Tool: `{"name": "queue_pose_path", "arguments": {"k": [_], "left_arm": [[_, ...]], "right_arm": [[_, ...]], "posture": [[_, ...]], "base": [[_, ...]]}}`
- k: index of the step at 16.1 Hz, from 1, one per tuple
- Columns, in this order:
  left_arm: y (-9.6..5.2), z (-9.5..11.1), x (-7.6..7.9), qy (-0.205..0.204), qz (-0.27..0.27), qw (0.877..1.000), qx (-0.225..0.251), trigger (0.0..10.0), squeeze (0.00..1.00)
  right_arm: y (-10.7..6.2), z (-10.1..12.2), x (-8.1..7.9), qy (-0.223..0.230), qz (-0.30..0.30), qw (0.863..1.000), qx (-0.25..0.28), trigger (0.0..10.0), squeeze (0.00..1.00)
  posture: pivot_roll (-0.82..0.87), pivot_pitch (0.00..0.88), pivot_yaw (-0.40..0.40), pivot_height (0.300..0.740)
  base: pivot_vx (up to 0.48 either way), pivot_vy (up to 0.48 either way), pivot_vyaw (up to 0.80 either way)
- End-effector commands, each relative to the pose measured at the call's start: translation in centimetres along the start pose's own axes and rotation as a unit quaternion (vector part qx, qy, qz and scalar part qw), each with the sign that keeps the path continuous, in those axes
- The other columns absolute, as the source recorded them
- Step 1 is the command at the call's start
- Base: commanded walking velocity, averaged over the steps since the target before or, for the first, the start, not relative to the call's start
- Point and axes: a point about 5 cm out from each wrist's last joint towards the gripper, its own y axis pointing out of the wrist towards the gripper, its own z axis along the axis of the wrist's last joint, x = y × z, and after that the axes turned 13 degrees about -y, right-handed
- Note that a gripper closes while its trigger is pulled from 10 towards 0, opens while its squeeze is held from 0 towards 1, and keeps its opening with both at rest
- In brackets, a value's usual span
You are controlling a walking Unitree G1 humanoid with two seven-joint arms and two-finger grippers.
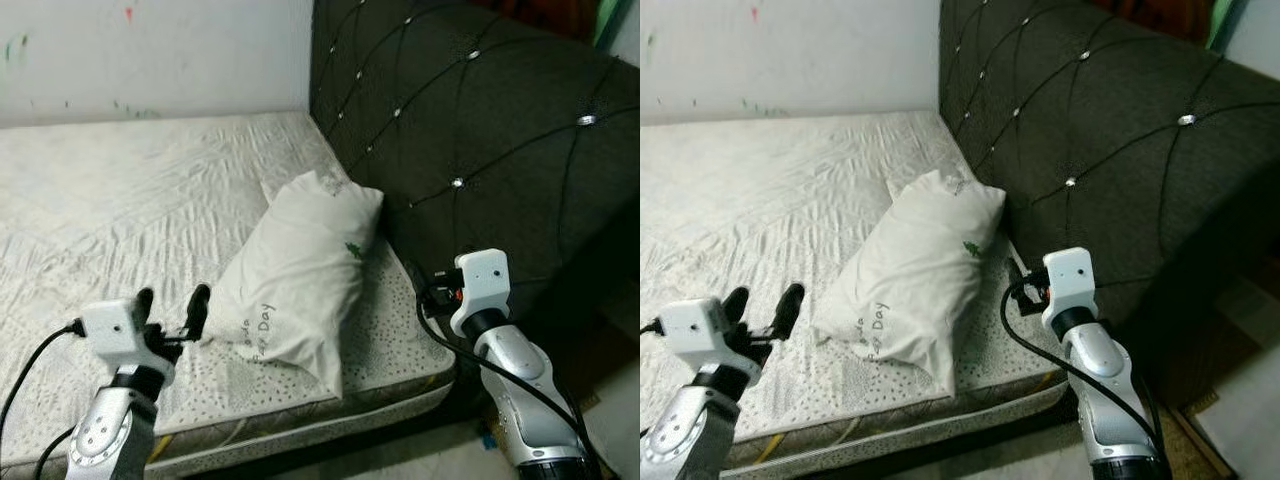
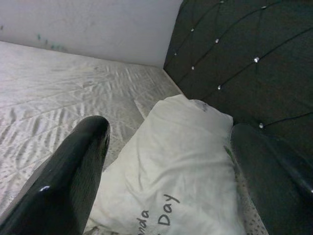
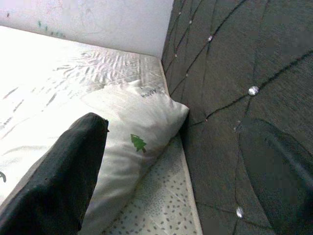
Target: Clean up the room
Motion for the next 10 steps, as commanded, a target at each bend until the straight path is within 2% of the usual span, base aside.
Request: {"name": "queue_pose_path", "arguments": {"k": [1, 2, 10], "left_arm": [[0.12, 0.08, 0.02, 0.005, -0.002, 1.000, -0.001, 10.0, 0.00], [0.11, 0.06, 0.02, 0.005, -0.002, 1.000, -0.002, 10.0, 0.00], [0.35, -0.12, 0.15, 0.003, 0.003, 1.000, -0.007, 10.0, 0.00]], "right_arm": [[0.32, 0.47, 0.08, -0.003, 0.001, 1.000, 0.009, 10.0, 0.00], [0.26, 0.44, 0.00, -0.003, 0.001, 1.000, 0.009, 10.0, 0.00], [0.14, 0.57, -0.55, 0.017, 0.013, 1.000, 0.016, 10.0, 0.00]], "posture": [[0.04, 0.028, -0.034, 0.740], [0.04, 0.029, -0.032, 0.740], [0.04, 0.037, -0.027, 0.740]], "base": [[0.352, 0.000, 0.00], [0.311, 0.000, 0.00], [0.000, 0.000, 0.00]]}}
